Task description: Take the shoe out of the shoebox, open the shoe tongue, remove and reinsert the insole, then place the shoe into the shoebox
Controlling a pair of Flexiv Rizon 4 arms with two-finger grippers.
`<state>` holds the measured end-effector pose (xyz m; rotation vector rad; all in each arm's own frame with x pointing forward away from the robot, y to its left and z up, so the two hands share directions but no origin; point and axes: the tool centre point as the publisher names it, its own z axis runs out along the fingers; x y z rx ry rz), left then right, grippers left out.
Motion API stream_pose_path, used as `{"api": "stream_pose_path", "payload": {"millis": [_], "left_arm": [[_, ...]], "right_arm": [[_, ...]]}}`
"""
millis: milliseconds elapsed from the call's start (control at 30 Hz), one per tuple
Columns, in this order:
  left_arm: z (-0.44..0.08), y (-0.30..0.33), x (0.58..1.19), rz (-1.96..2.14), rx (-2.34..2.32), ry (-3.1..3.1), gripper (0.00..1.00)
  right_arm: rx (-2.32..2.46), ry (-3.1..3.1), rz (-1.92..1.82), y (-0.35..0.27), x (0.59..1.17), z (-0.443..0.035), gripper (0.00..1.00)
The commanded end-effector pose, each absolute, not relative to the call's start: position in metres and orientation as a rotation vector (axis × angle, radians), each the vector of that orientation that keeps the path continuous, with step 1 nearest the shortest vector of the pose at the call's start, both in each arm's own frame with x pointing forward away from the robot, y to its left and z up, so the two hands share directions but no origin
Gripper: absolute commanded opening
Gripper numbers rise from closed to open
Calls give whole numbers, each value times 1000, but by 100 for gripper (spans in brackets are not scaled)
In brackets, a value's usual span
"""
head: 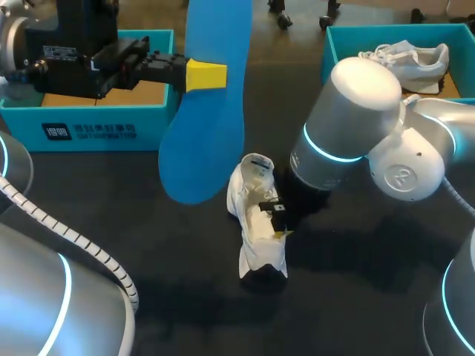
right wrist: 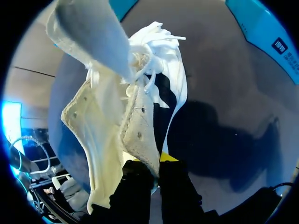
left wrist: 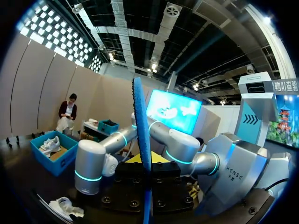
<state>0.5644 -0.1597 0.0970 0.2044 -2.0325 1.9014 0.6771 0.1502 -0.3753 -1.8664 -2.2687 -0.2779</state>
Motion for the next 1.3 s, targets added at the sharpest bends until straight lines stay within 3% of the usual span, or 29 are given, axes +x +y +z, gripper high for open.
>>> {"api": "stream_pose_path", "payload": {"millis": [33, 333, 367, 400, 433, 467, 833, 967, 1300], "left_arm": [[98, -161, 566, 1896, 202, -2035, 0], [98, -161, 566, 1896, 202, -2035, 0], [98, -161, 566, 1896, 202, -2035, 0], [98, -161, 566, 1896, 202, -2035, 0], [98, -161, 566, 1896, 202, -2035, 0], [98, -161, 566, 1896, 202, -2035, 0], [98, -161, 566, 1896, 202, -2035, 0], [98, -161, 566, 1896, 202, -2035, 0], [98, -161, 566, 1896, 202, -2035, 0]], "right_arm": [[-1880, -2257, -252, 156, 681, -385, 0], [-1894, -2217, -265, 154, 674, -396, 0], [-1891, -2217, -266, 154, 673, -395, 19], [-1887, -2217, -278, 154, 672, -393, 46], [-1880, -2219, -288, 154, 671, -390, 97], [-1874, -2220, -297, 154, 670, -387, 100], [-1703, -2148, -409, 134, 668, -325, 100], [-1421, -2082, -583, 112, 677, -306, 100], [-1421, -2082, -583, 112, 677, -306, 100]]}}
